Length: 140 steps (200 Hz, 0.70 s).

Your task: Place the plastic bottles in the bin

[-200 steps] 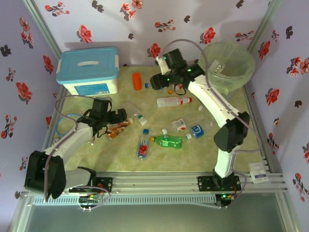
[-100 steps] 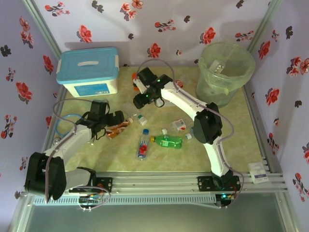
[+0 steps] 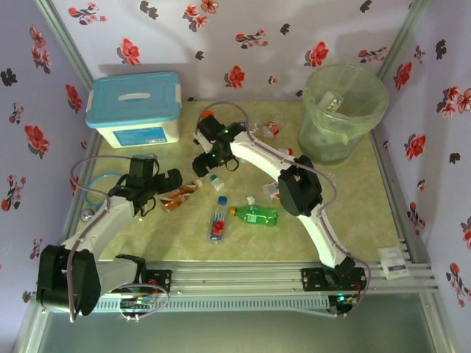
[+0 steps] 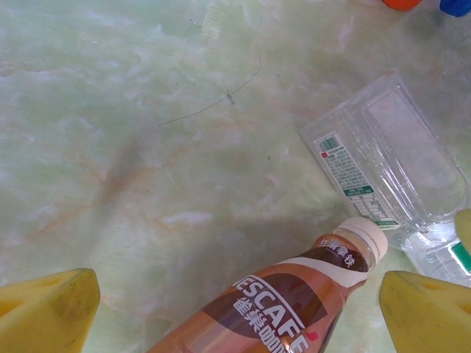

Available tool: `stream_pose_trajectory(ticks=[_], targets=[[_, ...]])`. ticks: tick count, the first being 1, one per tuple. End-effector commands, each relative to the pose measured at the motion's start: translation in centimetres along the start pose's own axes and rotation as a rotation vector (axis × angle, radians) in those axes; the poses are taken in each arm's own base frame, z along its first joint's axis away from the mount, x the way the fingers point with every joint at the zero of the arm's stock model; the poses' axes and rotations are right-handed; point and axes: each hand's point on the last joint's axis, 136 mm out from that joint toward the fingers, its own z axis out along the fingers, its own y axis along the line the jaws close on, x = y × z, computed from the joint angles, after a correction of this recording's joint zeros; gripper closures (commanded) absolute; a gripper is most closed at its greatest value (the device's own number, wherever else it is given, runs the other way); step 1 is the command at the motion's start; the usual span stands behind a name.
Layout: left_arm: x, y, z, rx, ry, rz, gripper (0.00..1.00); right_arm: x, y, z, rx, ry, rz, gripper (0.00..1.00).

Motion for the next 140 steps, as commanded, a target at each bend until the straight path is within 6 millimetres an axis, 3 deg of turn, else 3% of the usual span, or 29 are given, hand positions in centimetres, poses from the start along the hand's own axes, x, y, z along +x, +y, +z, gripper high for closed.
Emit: stream_pose_trajectory(ticks=[1, 78, 140], targets=[[0.2, 0.0, 0.4, 0.009, 0.008, -0.019, 0.03, -0.6, 0.4, 0.9, -0.003, -0.010, 0.016, 0.08], [0.3, 0.1, 0.6, 0.010, 0.008, -0.022, 0.03, -0.4, 0.4, 3.9, -0.014, 0.012, 0.051, 0.10], [-0.4, -0.4, 0.6, 0.023, -0.009, -0.032, 0.03, 0.4, -0.3, 5.2, 0.009, 0.040, 0.063, 0.22]])
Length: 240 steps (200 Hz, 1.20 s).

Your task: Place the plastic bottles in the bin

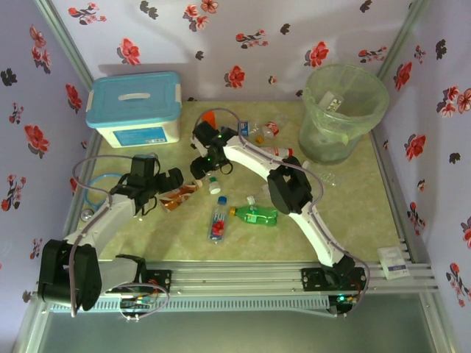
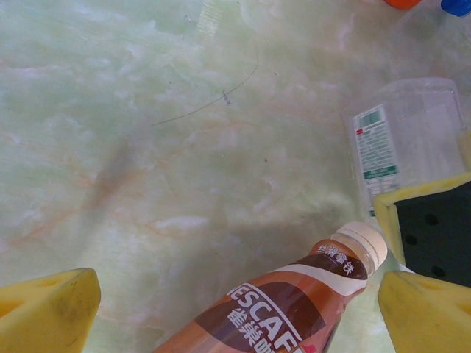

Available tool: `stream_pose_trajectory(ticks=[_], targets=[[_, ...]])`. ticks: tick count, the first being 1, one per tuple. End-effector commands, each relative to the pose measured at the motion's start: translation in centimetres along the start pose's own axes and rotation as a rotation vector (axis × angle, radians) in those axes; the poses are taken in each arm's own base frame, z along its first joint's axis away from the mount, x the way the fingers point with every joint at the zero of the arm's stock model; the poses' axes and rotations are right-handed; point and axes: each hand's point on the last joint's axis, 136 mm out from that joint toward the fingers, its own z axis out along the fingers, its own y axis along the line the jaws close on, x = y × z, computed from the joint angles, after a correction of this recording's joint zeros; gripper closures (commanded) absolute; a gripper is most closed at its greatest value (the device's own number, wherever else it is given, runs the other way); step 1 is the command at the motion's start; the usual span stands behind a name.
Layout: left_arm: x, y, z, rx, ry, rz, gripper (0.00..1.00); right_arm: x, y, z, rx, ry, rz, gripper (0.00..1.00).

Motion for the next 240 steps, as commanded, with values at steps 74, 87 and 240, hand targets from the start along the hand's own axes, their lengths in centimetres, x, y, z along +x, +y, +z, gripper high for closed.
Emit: stream_pose_trajectory(ticks=[74, 87, 240], targets=[[-0.7, -0.2, -1.1, 0.025, -0.040, -0.030, 0.03, -3.0, -2.8, -5.6, 0.043, -0.137, 0.078, 0.45], [-0.8, -0.2, -1.2, 0.028, -0.045, -0.035, 0.03, -3.5, -3.1, -7.2, 0.057, -0.167, 0.072, 0.46], [-0.9, -1.3, -0.4, 0.086, -0.044, -0.051, 0.03, -2.6, -26.4, -45.2, 0.587, -0.832, 0.460, 0.67]])
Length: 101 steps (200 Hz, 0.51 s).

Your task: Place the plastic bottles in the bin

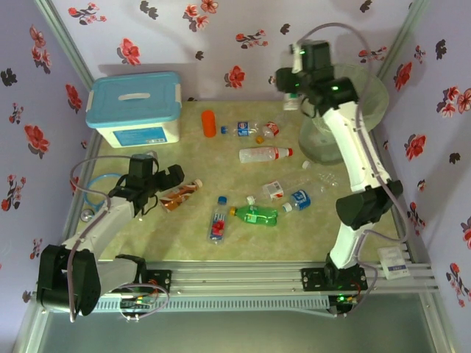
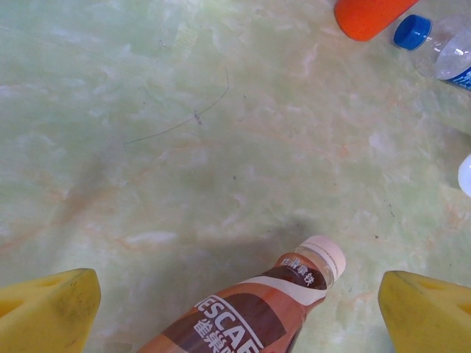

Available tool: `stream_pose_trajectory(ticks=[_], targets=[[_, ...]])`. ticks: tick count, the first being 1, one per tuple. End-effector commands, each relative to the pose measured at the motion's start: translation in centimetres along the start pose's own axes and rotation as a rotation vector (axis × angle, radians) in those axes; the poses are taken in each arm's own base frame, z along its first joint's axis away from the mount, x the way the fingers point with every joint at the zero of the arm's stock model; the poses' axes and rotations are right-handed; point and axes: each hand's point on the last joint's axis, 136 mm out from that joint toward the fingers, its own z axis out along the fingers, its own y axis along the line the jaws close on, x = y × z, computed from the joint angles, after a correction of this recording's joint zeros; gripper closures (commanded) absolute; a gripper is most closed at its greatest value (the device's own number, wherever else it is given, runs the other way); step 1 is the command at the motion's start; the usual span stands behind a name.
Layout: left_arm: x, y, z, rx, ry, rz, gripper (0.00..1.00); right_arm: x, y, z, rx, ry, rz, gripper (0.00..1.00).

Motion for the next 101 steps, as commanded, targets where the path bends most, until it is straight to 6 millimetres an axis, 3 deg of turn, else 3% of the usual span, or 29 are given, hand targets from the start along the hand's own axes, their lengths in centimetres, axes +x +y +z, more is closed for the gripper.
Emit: stream_pose_trajectory(ticks=[1, 18, 36, 69, 101], targets=[[0.1, -0.1, 0.2, 0.016, 0.003, -0.011, 0.03, -2.4, -5.7, -0.9, 0.139, -0.085, 0.080, 0.67], [-0.1, -0.2, 0.2, 0.016, 0.004, -0.005, 0.03, -3.2, -9.6, -0.5, 0.215, -0.126, 0.140, 0.69], [-0.2, -0.3, 0.2, 0.018, 0.005, -0.003, 0.03, -3.5, -12.2, 0.1, 0.274, -0.145, 0.156, 0.69], [-0.1, -0.2, 0.6, 0.012, 0.014, -0.002, 0.03, -2.8, -15.9, 1.9, 0.383, -0.105, 0.122, 0.69], [-0.1, -0.2, 1.1, 0.009, 0.024, -0.005, 0.03, -0.7, -17.5, 4.3, 0.418, -0.031, 0.088, 0.68]])
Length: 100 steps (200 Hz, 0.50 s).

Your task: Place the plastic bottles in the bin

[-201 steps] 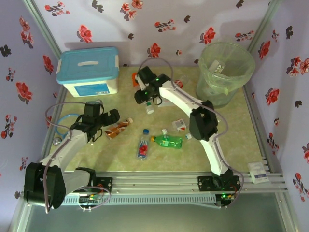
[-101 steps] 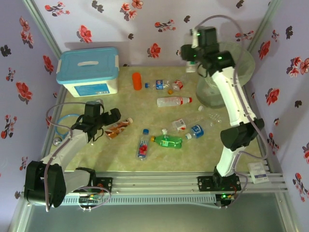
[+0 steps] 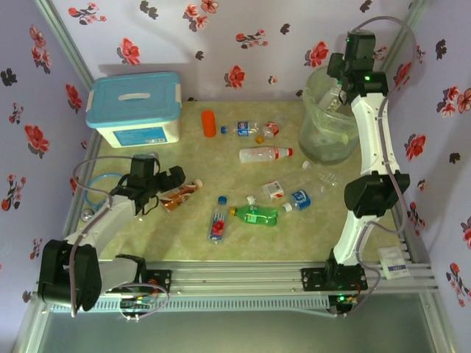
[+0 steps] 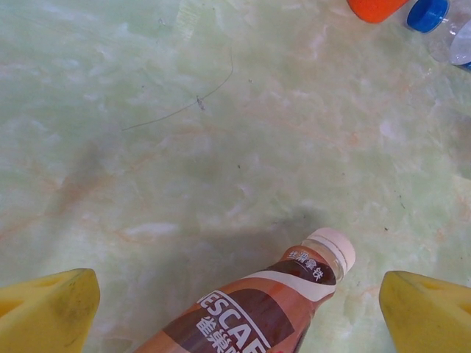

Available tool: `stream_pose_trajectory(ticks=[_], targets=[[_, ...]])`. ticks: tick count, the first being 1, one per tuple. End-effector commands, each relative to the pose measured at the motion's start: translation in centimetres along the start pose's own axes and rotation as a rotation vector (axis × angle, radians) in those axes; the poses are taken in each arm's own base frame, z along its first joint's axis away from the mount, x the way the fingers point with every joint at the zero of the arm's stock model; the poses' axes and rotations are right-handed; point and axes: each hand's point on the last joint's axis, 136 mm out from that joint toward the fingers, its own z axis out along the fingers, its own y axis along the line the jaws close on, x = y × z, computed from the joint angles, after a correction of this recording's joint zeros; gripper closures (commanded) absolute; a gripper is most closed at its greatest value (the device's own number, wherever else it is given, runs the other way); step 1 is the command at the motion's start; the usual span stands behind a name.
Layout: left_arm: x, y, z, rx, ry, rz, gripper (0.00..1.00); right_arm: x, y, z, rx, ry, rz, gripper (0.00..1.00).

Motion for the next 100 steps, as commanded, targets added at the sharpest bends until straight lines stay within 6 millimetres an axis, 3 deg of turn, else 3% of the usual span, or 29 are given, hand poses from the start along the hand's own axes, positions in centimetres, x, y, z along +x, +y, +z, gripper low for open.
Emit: stream_pose_trajectory(ticks=[1, 48, 100], targets=[[-0.8, -0.4, 0.3, 0.017, -0.012, -0.004, 0.02, 0.5, -1.2, 1.6, 0.058, 0.014, -0.040, 0.68], [-0.5, -0.7, 1.2, 0.027, 0.013, -0.001, 0.02, 5.7, -0.9, 4.7, -0.002, 0.203, -0.038, 0.68], [-0.5, -0.7, 1.4, 0.026, 0.014, 0.004, 0.02, 12.1, 0.3, 4.8, -0.079, 0.467, -0.065, 0.67]])
